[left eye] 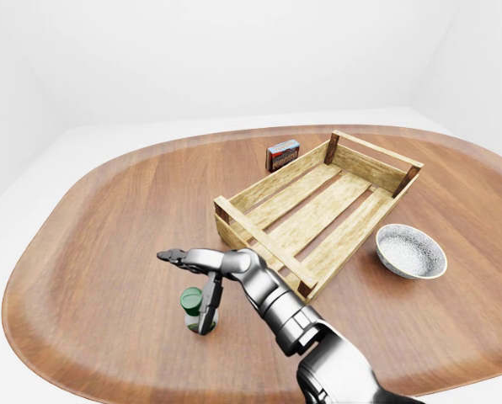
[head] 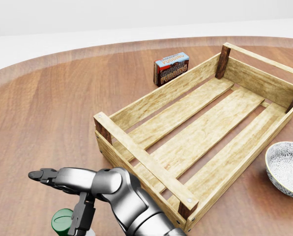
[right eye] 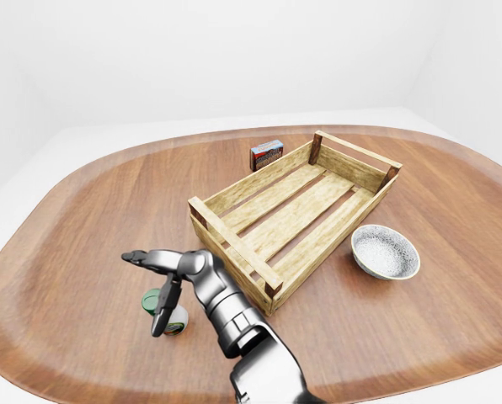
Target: Pick up the salad dressing and put it in the tray.
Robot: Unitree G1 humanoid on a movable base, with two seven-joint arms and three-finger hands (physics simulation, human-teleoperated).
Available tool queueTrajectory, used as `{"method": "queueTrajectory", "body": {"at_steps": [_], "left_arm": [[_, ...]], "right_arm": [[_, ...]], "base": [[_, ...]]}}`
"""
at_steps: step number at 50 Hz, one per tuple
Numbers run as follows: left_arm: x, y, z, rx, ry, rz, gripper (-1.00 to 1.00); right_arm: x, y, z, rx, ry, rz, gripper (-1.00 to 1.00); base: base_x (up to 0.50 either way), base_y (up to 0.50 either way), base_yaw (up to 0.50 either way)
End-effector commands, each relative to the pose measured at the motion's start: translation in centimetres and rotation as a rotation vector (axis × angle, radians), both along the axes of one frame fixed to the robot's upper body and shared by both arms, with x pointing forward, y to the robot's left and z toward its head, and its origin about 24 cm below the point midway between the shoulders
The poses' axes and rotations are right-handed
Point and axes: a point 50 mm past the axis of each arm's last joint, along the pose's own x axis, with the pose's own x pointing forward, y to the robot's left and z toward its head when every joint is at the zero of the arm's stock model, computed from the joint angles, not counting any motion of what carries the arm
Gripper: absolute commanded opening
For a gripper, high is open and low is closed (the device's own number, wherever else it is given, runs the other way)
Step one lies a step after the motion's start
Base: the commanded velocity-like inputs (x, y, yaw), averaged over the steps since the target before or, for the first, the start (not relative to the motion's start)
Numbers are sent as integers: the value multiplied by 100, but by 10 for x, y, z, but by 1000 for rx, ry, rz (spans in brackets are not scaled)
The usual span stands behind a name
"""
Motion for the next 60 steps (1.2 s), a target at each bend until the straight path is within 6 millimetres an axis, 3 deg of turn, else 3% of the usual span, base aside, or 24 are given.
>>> {"method": "queueTrajectory", "body": {"at_steps": [1,9,19,20,43,46,49,60], "left_arm": [[2,-1,-2,-2,5,-6,100],[4,-1,-5,-8,16,-10,100],[5,2,-10,-27,32,-11,100],[5,2,-10,-27,31,-11,100],[6,2,-12,-29,40,-14,100],[6,1,-11,-26,40,-17,100],[8,-1,-12,-23,45,-23,100],[8,-2,-12,-19,43,-24,100]], "right_arm": [[7,0,-9,-203,-35,52,100],[13,-7,-16,-377,-52,84,100],[12,-5,-17,-360,-17,75,100],[11,-5,-19,-345,-4,70,-100],[15,-3,-10,-307,-19,60,-97],[25,-7,3,-304,-67,40,-97],[43,-11,31,-276,-140,5,-97],[64,-9,89,-212,-277,-24,-97]], "base": [[0,0,0],[0,0,0],[0,0,0],[0,0,0],[0,0,0],[0,0,0],[0,0,0],[0,0,0]]}}
